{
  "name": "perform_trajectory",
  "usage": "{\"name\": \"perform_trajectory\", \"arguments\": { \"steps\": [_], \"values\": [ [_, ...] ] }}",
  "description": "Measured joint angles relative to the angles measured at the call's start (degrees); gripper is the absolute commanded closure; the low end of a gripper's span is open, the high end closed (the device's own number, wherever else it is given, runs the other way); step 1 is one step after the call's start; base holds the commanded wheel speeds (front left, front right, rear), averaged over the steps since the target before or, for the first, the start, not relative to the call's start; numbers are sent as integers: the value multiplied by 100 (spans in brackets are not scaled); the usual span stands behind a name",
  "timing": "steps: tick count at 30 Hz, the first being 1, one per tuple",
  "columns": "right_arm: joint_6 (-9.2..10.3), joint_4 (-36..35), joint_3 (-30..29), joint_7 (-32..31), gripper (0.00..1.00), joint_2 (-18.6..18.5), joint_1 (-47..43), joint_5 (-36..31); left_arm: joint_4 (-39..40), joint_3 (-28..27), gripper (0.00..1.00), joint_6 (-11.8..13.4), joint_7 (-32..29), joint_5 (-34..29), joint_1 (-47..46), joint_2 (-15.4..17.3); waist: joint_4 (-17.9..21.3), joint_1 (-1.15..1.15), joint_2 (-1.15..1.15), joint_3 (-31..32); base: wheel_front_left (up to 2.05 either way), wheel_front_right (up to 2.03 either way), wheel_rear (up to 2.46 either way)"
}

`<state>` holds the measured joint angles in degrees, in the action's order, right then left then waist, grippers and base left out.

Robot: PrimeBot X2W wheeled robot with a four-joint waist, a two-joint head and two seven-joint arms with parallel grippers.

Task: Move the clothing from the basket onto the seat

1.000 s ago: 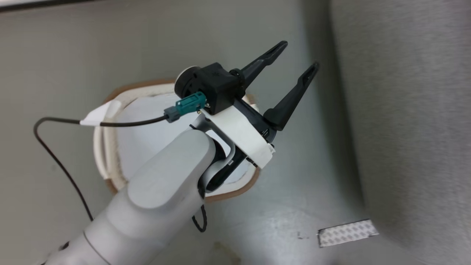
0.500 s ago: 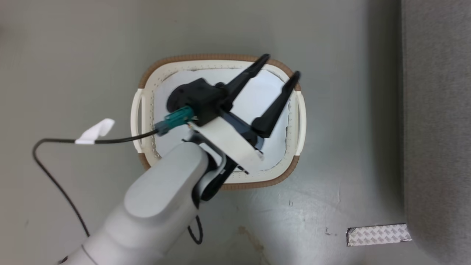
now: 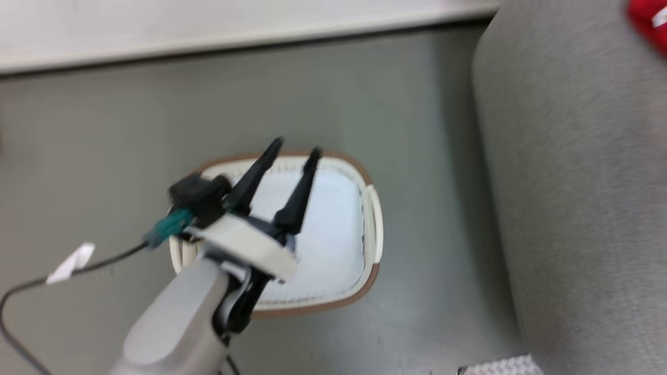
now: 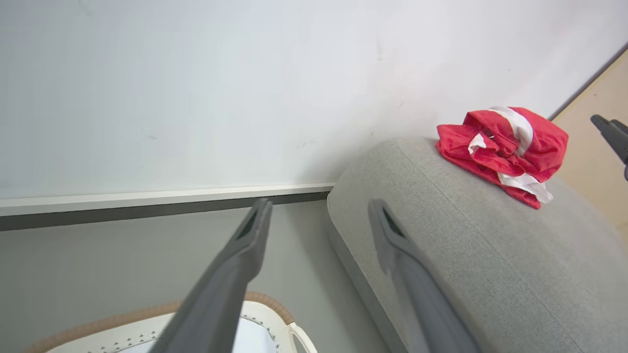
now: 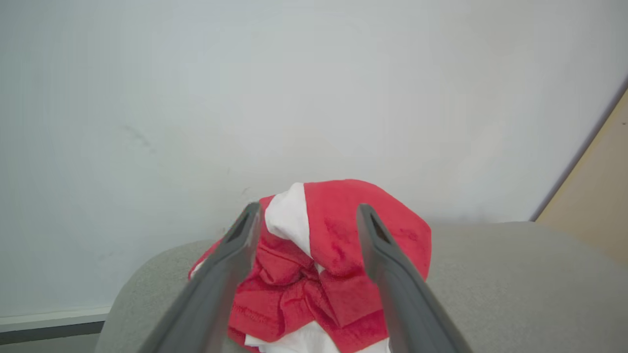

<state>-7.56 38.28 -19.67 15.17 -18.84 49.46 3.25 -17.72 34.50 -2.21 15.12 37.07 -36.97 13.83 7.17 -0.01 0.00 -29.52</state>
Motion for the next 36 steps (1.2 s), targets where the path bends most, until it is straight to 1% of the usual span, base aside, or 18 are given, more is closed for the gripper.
{"name": "perform_trajectory", "arguments": {
  "steps": [3,6,9,12,14,17,21,23,26,30,36],
  "values": [
    [0,-656,323,1,0,56,-626,33,68,-482,0,70,1,-63,524,29,83,0,0,409,0,0,0],
    [0,-1252,591,1,0,124,-1229,60,110,-864,0,69,1,-234,1058,51,128,-1,0,827,0,0,0],
    [0,-1718,778,1,0,260,-1756,153,194,-1298,0,90,1,-417,1636,2,144,-1,0,1245,0,0,0],
    [0,-2078,940,1,0,428,-2300,155,305,-1679,0,154,1,-626,2191,-48,138,-2,0,1640,0,0,0],
    [0,-2252,1101,1,0,584,-2653,187,404,-1897,0,125,2,-832,2535,-63,125,-2,0,1886,0,0,0],
    [0,-2490,1324,1,0,755,-3156,189,572,-2326,0,175,1,-1101,3082,-199,99,-2,0,2216,0,0,0],
    [0,-2676,1528,1,0,1044,-3841,153,765,-2803,0,178,1,-1434,3695,-480,47,-2,0,2583,0,0,0],
    [0,-2705,1599,1,0,1210,-4121,144,826,-3043,0,171,1,-1579,3894,-616,2,-1,0,2704,0,0,0],
    [0,-2689,1746,1,0,1359,-4469,12,825,-3323,0,123,1,-1834,4096,-769,-94,-1,0,2814,0,0,0],
    [0,-2617,1918,1,0,1514,-4742,23,764,-3587,0,22,1,-2024,4253,-931,-176,-1,0,2930,0,0,0],
    [0,-2491,2031,1,0,1574,-4898,38,597,-3863,0,-137,1,-2234,4424,-1037,-214,0,0,3075,0,0,0]
  ]
}}
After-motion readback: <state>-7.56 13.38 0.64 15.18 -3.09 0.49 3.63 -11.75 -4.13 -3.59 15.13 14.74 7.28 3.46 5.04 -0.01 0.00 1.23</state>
